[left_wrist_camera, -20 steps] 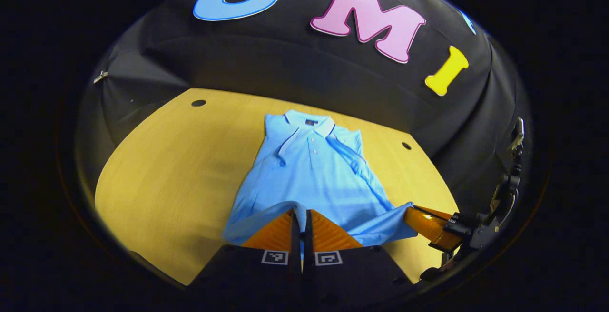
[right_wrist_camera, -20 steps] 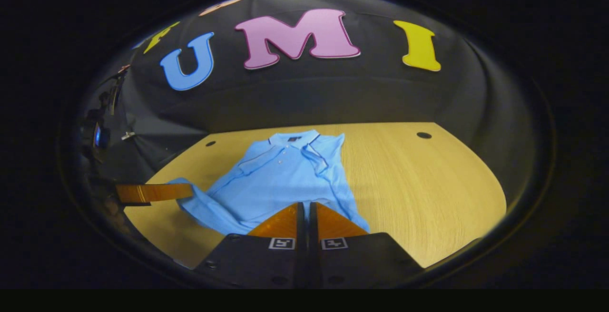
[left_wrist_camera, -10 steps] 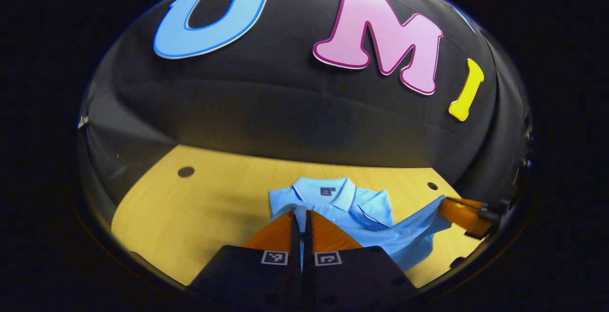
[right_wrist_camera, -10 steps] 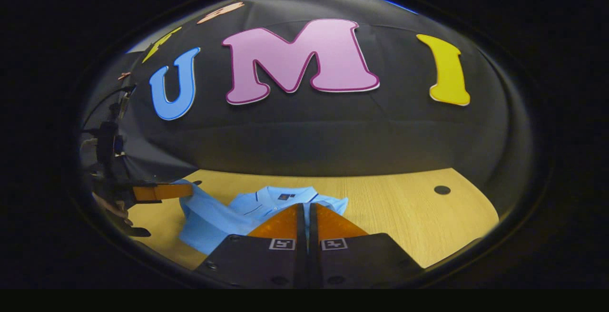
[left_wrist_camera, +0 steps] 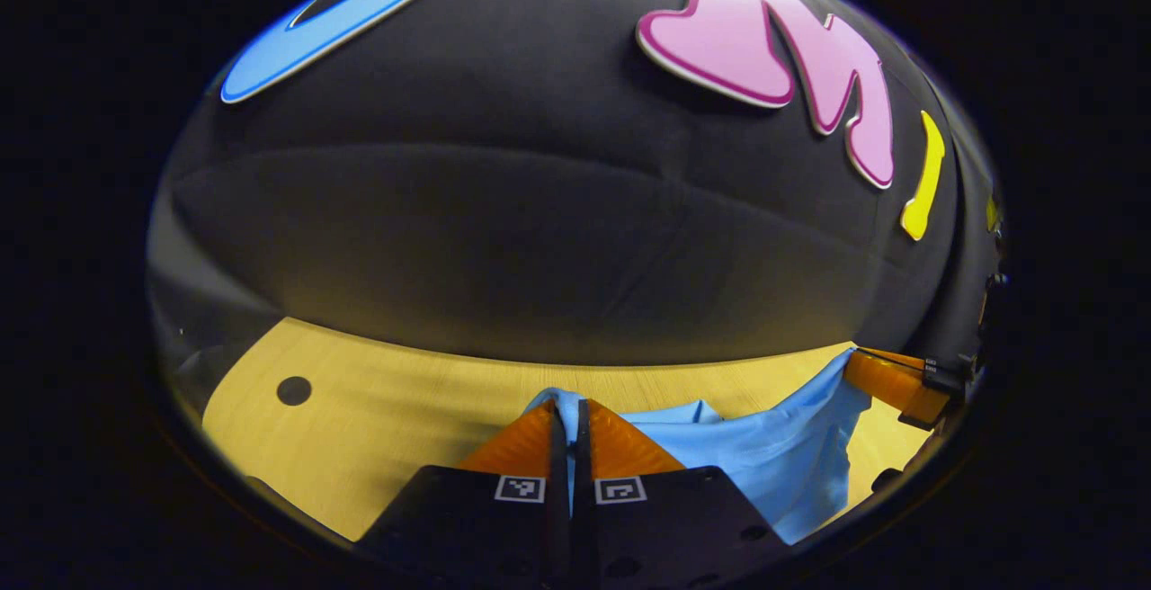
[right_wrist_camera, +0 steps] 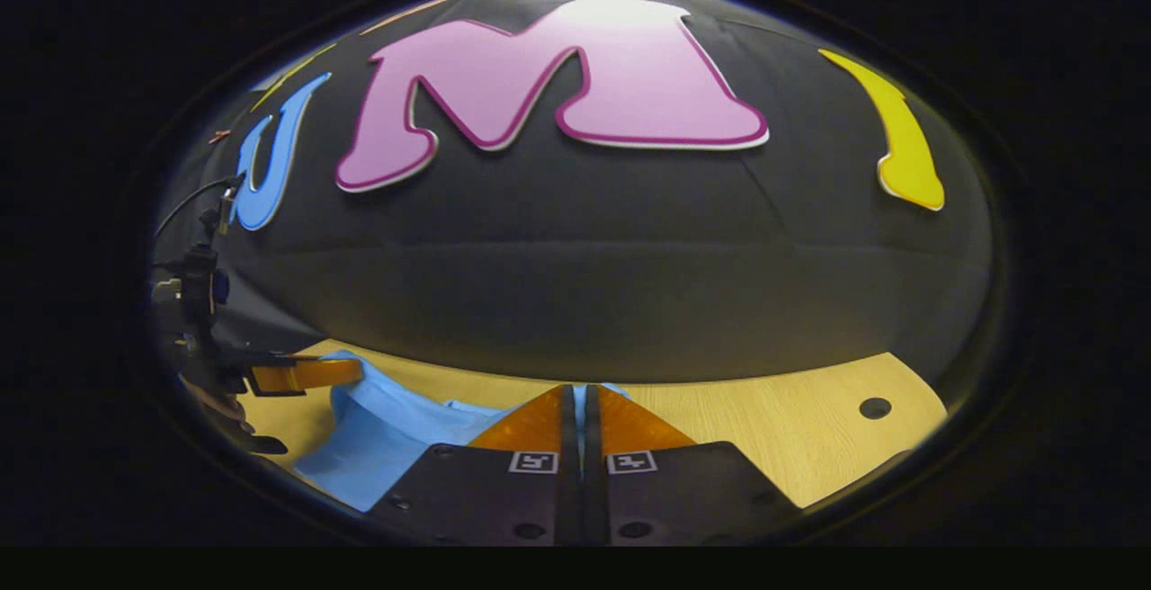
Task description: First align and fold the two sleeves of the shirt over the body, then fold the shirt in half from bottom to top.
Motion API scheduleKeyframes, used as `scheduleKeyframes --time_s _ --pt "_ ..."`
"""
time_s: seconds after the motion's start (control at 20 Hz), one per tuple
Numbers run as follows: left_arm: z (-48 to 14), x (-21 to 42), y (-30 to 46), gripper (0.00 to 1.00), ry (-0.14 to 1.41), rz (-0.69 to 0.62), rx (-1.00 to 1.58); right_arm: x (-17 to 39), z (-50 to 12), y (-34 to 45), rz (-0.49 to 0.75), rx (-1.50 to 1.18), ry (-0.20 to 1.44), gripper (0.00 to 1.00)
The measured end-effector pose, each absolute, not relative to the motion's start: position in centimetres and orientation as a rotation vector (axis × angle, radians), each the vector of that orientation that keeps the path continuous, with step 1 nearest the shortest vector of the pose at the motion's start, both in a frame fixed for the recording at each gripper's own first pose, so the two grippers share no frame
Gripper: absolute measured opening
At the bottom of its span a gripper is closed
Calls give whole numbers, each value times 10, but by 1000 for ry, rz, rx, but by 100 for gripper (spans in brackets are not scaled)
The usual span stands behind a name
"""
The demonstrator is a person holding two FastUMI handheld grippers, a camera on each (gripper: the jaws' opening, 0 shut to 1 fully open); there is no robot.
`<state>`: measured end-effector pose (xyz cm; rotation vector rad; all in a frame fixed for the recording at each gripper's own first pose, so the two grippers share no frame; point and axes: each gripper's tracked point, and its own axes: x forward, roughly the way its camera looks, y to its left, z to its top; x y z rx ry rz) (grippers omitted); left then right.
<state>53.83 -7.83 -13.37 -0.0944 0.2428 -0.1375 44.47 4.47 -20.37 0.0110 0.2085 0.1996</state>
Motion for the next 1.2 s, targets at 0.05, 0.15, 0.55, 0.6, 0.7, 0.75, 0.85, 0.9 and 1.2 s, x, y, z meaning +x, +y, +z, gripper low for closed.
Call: scheduleKeyframes --time_s 0.05,0.15,0.55,0.6,0.7,0.75,0.85,0.9,1.2 --pt "-138 549 -72 6 224 -108 -63 454 -213 43 192 9 223 5" --pt "-146 558 -69 14 222 -109 -21 465 -225 39 177 1 241 5" --pt "-122 488 -51 99 167 15 -46 423 -207 23 136 -76 206 80" --pt "-111 467 -50 99 138 17 -41 403 -187 23 137 -67 182 99" --pt "-86 415 -46 99 80 19 -24 360 -153 19 127 -82 115 98" --pt "-71 389 -47 99 45 24 -18 338 -133 16 116 -97 72 98" --pt "-45 333 -50 98 -4 23 -15 292 -90 11 92 -117 8 98" --pt "-31 301 -51 99 -29 25 -22 270 -69 9 88 -119 -17 98" --pt "38 103 -49 98 -183 57 -68 103 53 18 143 -77 -209 97"
